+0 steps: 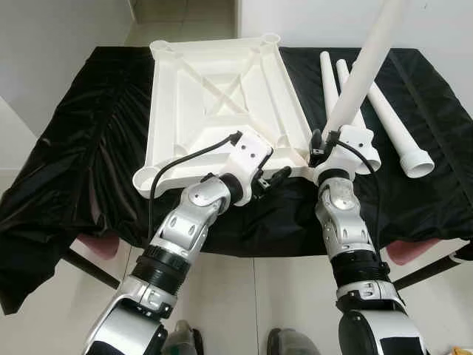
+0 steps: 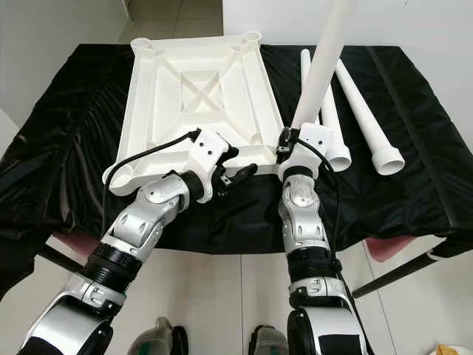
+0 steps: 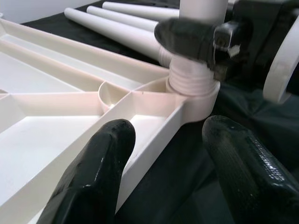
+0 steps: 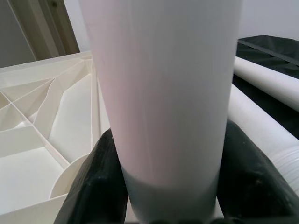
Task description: Building children table
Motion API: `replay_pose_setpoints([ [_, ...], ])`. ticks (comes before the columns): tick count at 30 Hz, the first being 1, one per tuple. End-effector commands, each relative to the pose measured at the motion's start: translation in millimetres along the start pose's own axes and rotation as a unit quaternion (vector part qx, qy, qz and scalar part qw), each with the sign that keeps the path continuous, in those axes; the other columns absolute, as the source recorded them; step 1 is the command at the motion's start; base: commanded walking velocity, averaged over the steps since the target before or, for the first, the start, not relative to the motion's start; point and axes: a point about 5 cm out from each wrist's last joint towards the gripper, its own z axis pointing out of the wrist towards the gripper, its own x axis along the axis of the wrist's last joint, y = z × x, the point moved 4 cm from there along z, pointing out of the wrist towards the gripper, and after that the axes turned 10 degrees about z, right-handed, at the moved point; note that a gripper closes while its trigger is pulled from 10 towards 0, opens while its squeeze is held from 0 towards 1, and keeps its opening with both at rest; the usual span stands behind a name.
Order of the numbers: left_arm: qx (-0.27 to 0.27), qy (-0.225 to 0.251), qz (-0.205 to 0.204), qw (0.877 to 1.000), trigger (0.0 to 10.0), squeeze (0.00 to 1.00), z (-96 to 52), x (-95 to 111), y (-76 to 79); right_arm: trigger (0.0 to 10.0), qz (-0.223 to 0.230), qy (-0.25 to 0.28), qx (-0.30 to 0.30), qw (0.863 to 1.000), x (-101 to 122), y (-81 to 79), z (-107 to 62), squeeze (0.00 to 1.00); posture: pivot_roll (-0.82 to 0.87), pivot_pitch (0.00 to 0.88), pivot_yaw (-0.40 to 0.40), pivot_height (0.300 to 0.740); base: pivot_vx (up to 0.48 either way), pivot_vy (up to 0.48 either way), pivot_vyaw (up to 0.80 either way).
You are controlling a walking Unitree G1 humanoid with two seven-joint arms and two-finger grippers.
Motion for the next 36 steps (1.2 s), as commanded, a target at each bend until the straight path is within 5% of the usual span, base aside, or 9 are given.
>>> replay_pose_setpoints([
  [1, -0.005, -0.005, 0.007, 1.000, 10.0, 0.00, 0.7, -2.8, 1.4, 10.0, -0.005, -0.015, -0.005, 1.000, -7.9, 3.4, -3.7, 0.00, -0.06, 0.020, 0.059, 0.740, 0.000, 0.000, 0.00],
  [6, 0.000, 0.000, 0.000, 1.000, 10.0, 0.00, -0.3, -3.0, -3.5, 10.0, -0.002, -0.016, 0.000, 1.000, -8.3, 3.7, -3.5, 0.00, -0.07, 0.012, 0.057, 0.740, 0.000, 0.000, 0.00],
  [7, 0.001, 0.000, 0.001, 1.000, 10.0, 0.00, -0.5, -3.0, -5.0, 10.0, 0.001, -0.016, 0.003, 1.000, -8.3, 3.2, -3.6, 1.00, -0.07, 0.010, 0.060, 0.740, 0.000, 0.000, 0.00],
  [17, 0.009, 0.000, 0.002, 1.000, 10.0, 0.00, -1.6, -4.6, -10.6, 10.0, -0.005, -0.010, 0.026, 1.000, -4.7, 1.3, -3.7, 1.00, -0.06, 0.001, 0.063, 0.740, 0.000, 0.000, 0.00],
  [18, 0.008, -0.001, 0.003, 1.000, 10.0, 0.00, -1.6, -4.9, -10.0, 10.0, -0.003, -0.008, 0.044, 0.999, -3.1, -1.4, -4.2, 0.00, -0.06, 0.002, 0.062, 0.740, 0.000, 0.000, 0.00],
  [25, 0.000, 0.000, 0.004, 1.000, 10.0, 0.00, -1.4, -5.4, -6.3, 10.0, 0.015, -0.003, 0.134, 0.991, 3.8, -11.8, -8.1, 0.00, -0.06, 0.001, 0.057, 0.740, 0.000, 0.000, 0.00],
  [36, -0.007, 0.002, 0.002, 1.000, 10.0, 0.00, -1.9, -3.4, -5.5, 10.0, -0.022, -0.034, 0.257, 0.966, 4.2, 23.9, -1.9, 0.00, -0.06, 0.015, 0.055, 0.740, 0.000, 0.000, 0.00],
])
